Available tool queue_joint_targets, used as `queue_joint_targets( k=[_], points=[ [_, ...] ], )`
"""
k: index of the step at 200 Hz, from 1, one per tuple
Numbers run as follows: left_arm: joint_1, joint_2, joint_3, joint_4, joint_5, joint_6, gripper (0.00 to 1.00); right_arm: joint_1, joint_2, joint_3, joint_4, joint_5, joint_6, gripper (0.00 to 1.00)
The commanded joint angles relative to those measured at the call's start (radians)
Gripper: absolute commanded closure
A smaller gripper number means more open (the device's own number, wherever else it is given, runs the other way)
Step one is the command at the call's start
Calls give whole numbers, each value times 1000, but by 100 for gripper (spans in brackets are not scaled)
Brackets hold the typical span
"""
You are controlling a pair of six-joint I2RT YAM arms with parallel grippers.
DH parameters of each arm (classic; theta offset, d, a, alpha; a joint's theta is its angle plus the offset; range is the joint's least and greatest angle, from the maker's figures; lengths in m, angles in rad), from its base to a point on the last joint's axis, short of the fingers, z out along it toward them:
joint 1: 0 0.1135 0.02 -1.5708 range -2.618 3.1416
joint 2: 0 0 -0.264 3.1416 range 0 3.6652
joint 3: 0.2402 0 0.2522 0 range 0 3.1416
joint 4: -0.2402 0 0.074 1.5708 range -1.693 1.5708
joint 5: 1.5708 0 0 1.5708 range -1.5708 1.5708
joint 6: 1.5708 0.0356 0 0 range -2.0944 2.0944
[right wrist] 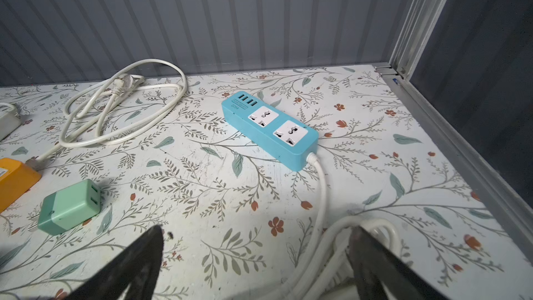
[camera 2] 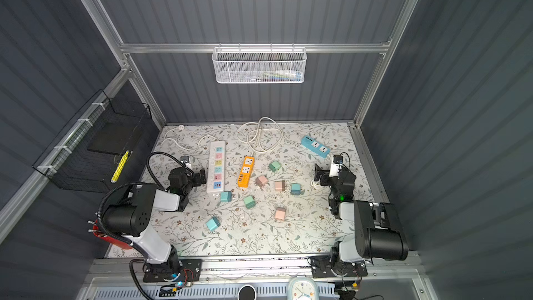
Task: Insert plugs into power strip
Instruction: Move the socket to the center of the table.
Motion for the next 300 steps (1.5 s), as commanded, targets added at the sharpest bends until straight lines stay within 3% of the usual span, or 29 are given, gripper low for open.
queue_joint_targets(
  k=[1,261,280,300],
  points=[
    [8,13,19,24,10,21,0,-2,11,23,15,-10,9,1],
    [8,11,19,22,11,19,0,-4,10,22,18,-13,10,1],
    [8,12,20,22,11,19,0,-4,10,36,-12,86,44,1],
    [8,8,21,30,6,26,0,0,9,34,-10,96,41,1]
  ],
)
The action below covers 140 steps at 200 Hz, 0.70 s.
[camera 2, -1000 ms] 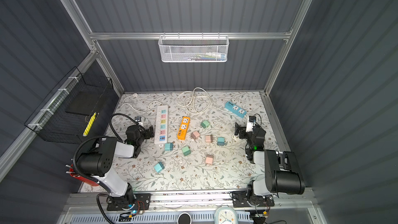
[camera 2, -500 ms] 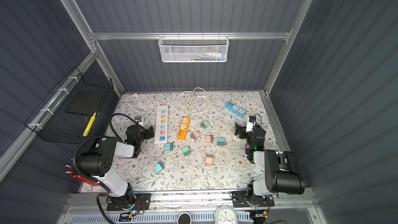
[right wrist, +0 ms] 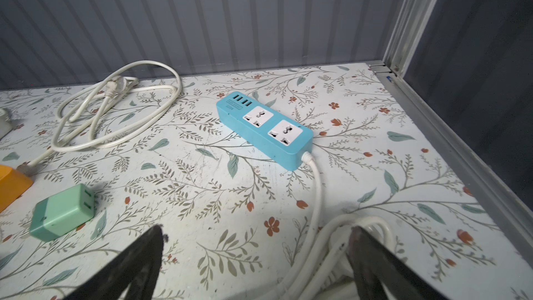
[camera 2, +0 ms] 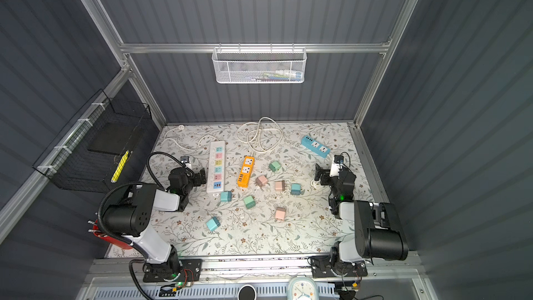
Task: Insert plugs into power strip
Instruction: Move the socket to the center of the table.
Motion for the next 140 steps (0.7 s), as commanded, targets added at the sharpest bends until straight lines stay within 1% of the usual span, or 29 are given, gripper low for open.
queue_joint_targets(
  k=[1,9,17,24,29,35,45,51,67,78,92,99,108,114,122,131,140],
  points=[
    [8,5,23,27,7,26,0,0,9,22,0,54,21,1],
    [8,-26,55,-56,16,31,0,2,1,24,-6,54,17,1],
    [7,-75,111,-185,23,35,0,4,-25,46,-68,50,13,1],
    [6,-116,171,-328,9,25,0,4,-57,84,-167,60,15,1],
    [7,-136,208,-394,2,19,0,6,-78,116,-250,67,20,1],
    [7,-159,236,-441,5,8,0,7,-95,158,-336,73,20,1],
    [6,-203,272,-496,36,-11,0,19,-121,206,-422,83,10,1],
    [2,-231,296,-542,51,-23,0,33,-143,225,-452,112,0,1],
    [-15,-295,347,-639,37,-60,0,86,-224,267,-535,225,4,1],
    [-22,-321,395,-724,35,-106,0,108,-276,333,-662,284,70,1],
    [-31,-337,487,-875,25,-206,0,107,-315,469,-924,307,248,1],
    [-30,-340,533,-945,39,-267,0,106,-321,535,-1036,286,324,1],
    [-30,-340,576,-1002,96,-337,0,101,-324,585,-1107,217,392,1],
    [-29,-337,596,-1027,145,-383,0,98,-325,593,-1122,192,462,1],
    [-29,-331,611,-1054,193,-400,0,91,-325,565,-1088,148,537,1],
    [-22,-326,584,-1021,265,-439,0,78,-325,542,-1041,37,551,1],
    [-15,-329,530,-933,391,-453,0,82,-308,564,-1065,-10,552,1]
  ],
)
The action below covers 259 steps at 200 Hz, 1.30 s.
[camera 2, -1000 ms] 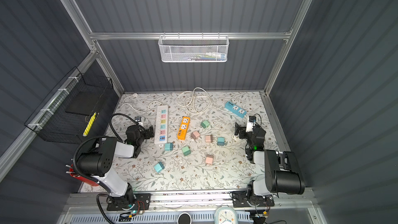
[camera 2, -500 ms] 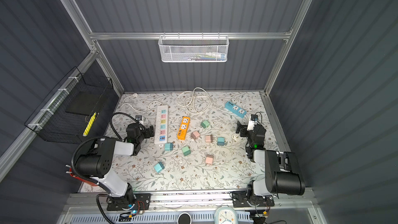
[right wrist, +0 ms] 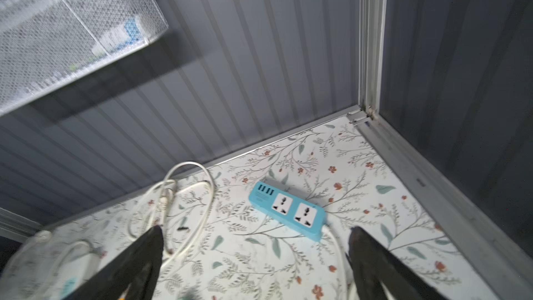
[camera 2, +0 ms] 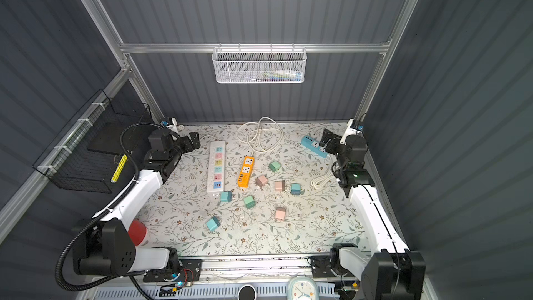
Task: Insert plugs into power strip
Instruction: Move the socket to the center of the table.
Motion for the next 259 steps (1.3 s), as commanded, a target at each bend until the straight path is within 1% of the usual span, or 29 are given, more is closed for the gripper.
queue_joint_targets(
  k=[1,8,16,27,45,68,82,89,97,112,114,120,122,130,143,152,162,175,182,199,209,217,243,259],
  points=[
    [10,7,-61,-49,262,-151,0,-6,36,-11,-180,-164,172,1],
    [10,3,-100,33,321,-171,0,9,59,23,-235,-155,159,1],
    [10,-2,-124,80,341,-186,0,34,77,58,-287,-123,125,1],
    [10,1,-121,74,340,-209,0,66,87,90,-338,-76,93,1],
    [10,-8,-101,29,318,-198,0,107,79,106,-371,-55,67,1],
    [10,-81,-122,33,270,-231,0,173,94,133,-427,5,29,5],
    [10,-132,-157,79,263,-228,3,198,104,137,-438,2,16,8],
    [10,-155,-179,93,238,-262,6,207,106,137,-439,-6,14,9],
    [12,-170,-194,96,226,-289,11,217,110,137,-438,-18,11,10],
    [11,-185,-204,82,223,-308,14,242,121,140,-444,-31,7,15],
    [12,-186,-203,76,223,-308,12,247,123,142,-445,-31,6,15],
    [12,-188,-203,64,217,-304,2,261,130,147,-450,-31,1,18],
    [12,-187,-203,62,217,-300,1,266,134,148,-451,-30,-2,18],
    [12,-177,-195,47,223,-285,0,290,146,157,-457,-25,-11,21],
    [12,-141,-153,-43,232,-257,0,329,169,170,-494,-13,-11,27],
    [12,-119,-138,-91,234,-244,0,355,182,173,-501,-12,0,28],
    [11,-107,-137,-142,213,-253,0,390,199,174,-506,-6,10,26],
    [10,-95,-144,-201,200,-239,1,444,230,189,-512,21,25,17],
    [8,-87,-152,-230,189,-241,5,479,249,199,-517,37,32,14],
    [-11,-55,-151,-342,104,-243,12,552,321,251,-530,70,34,10],
    [-30,-32,-148,-391,60,-236,12,589,374,292,-543,92,40,7],
    [-45,-19,-147,-416,39,-228,12,611,417,328,-549,100,49,2],
    [-109,-13,-164,-441,-25,-229,9,674,562,445,-554,171,103,1],
    [-126,-16,-186,-440,-44,-237,7,707,653,522,-555,200,130,1]
  ],
)
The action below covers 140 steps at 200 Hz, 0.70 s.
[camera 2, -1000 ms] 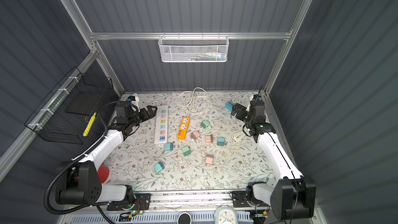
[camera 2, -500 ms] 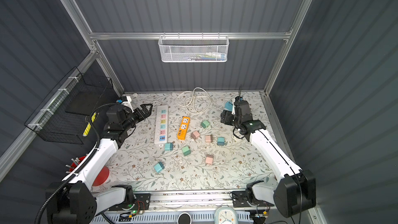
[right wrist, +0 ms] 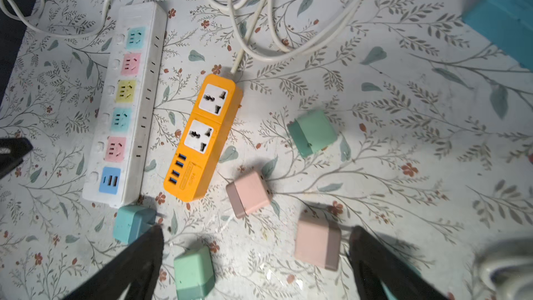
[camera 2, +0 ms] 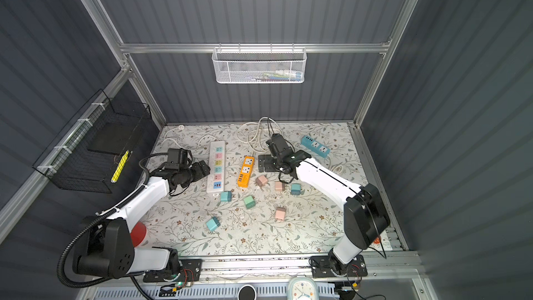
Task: Insert plugs into power strip
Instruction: Move the socket to the center of the table.
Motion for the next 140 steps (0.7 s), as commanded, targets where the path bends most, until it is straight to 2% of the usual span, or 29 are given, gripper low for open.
queue_joint_targets(
  k=[1,36,66,107,140],
  points=[
    [-27,-10,-23,-63,-73,11,7,38,102,91,-31,86,60,1],
    [-28,-58,-106,-21,-62,-35,4,88,305,298,-94,122,88,2],
    [-31,-89,-169,3,-37,-61,4,104,414,396,-113,129,104,2],
    [-45,-130,-228,-1,-39,-57,5,111,504,445,-129,144,109,2],
    [-47,-91,-186,6,-11,-24,5,110,545,470,-128,132,91,2]
  ],
)
